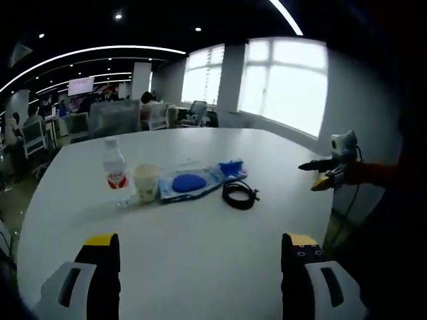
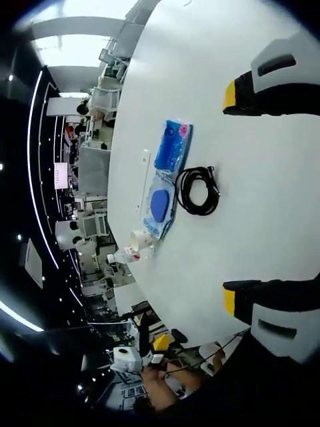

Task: Arrange the tabletop items into an orderly group along one side of the table until the central work area is clear of visible clutter.

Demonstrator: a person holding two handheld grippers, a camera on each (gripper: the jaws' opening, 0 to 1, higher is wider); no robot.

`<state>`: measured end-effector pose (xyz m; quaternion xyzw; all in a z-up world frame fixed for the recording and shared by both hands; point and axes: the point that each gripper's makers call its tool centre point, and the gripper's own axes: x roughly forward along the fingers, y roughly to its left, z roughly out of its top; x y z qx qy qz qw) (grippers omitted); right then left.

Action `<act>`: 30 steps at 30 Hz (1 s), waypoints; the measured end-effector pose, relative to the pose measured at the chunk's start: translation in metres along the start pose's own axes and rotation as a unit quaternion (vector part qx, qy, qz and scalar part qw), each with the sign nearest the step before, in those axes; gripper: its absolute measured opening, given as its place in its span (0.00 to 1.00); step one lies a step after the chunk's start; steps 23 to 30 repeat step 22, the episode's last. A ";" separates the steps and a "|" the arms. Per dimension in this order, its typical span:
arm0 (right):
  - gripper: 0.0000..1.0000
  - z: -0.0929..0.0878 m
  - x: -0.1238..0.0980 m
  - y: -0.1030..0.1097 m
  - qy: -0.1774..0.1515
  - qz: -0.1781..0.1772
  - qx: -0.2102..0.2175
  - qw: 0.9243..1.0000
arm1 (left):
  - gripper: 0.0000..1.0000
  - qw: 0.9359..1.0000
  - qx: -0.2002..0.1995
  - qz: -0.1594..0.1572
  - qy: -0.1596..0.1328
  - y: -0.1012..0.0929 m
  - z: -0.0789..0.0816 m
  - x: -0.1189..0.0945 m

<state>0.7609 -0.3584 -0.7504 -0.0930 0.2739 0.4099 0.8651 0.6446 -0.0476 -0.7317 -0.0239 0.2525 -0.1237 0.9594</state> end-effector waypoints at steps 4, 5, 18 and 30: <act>1.00 0.000 0.001 0.001 0.000 0.001 0.002 1.000 | 1.00 1.000 0.000 0.000 0.000 -0.001 0.000 -0.001; 1.00 0.000 0.001 0.001 0.000 0.001 0.002 1.000 | 1.00 1.000 0.001 0.000 0.001 -0.001 0.000 -0.002; 1.00 0.003 -0.001 -0.001 -0.002 0.000 0.001 1.000 | 0.99 1.000 -0.006 0.004 -0.002 0.002 0.000 -0.005; 1.00 0.003 -0.002 -0.002 -0.001 0.000 0.001 1.000 | 0.99 1.000 -0.004 0.003 -0.001 0.000 0.000 -0.005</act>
